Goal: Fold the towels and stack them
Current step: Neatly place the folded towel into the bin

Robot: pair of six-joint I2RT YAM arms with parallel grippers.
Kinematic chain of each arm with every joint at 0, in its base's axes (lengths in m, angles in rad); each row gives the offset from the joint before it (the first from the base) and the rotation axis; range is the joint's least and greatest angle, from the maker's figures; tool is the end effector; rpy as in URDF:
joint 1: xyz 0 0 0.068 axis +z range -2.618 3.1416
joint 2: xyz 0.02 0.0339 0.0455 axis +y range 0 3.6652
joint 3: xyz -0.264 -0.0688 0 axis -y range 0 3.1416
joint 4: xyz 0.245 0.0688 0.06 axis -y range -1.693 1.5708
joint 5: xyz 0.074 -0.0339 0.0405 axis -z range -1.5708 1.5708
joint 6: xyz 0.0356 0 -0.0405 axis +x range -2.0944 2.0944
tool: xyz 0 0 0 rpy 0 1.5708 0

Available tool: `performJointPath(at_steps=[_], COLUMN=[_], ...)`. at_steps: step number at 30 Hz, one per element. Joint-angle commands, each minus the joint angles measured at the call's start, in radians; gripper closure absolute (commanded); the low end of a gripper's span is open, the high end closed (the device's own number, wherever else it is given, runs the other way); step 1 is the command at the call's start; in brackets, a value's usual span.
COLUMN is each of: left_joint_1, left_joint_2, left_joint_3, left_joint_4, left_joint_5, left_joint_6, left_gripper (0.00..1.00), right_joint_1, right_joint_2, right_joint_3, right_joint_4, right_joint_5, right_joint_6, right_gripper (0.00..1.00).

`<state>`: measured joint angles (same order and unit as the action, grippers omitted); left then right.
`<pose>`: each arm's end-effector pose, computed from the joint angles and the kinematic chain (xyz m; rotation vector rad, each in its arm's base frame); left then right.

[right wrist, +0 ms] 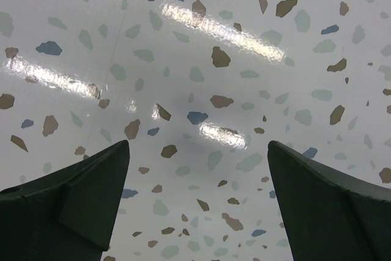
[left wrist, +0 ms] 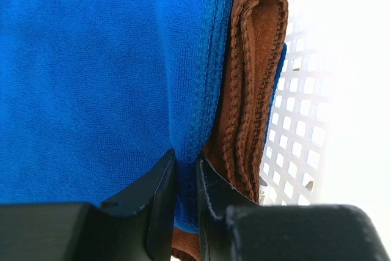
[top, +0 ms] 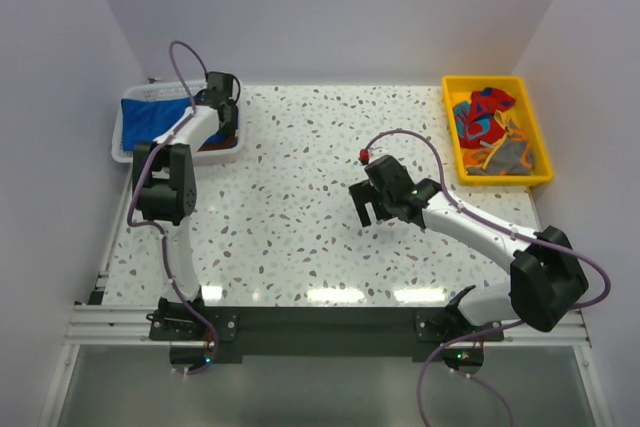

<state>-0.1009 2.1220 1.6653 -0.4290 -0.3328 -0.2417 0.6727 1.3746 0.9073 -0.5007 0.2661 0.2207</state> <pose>0.4715 -0.0360 0.2009 -0.3126 2.3866 0.2516 0.2215 0.1645 0.2264 -0.4566 2.4475 0.0338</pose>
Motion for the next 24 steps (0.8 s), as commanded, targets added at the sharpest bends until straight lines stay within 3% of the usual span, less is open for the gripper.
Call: performJointPath(at_steps=[1,12,17,18,20,24], left_joint_1=[-0.008,0.026,0.033,0.032,0.032,0.030], left_joint_2=[-0.053,-0.036,-0.033,-0.033,-0.039,-0.069], left_joint_3=[0.051,0.071,0.070,0.070,0.065,0.045], left_joint_4=[0.006,-0.024,-0.020,-0.019,-0.013,0.006], left_joint_5=[0.015,-0.009,0.055,0.067,0.110,0.176], left_joint_6=[0.015,-0.013,-0.007,-0.002,0.005,0.028], left_gripper=[0.77,0.74,0.85,0.93,0.99,1.00], right_joint_1=[-0.005,-0.005,-0.005,-0.005,-0.005,-0.005], right_joint_2=[-0.003,0.009,0.012,0.011,0.007,0.006], right_joint_3=[-0.007,-0.008,-0.008,-0.007,-0.005,-0.001], right_joint_4=[0.025,0.028,0.031,0.031,0.031,0.028], right_joint_5=[-0.016,-0.025,-0.034,-0.034,-0.034,-0.031], right_joint_6=[0.016,0.016,0.019,0.019,0.019,0.017], right_gripper=[0.02,0.02,0.02,0.02,0.02,0.02])
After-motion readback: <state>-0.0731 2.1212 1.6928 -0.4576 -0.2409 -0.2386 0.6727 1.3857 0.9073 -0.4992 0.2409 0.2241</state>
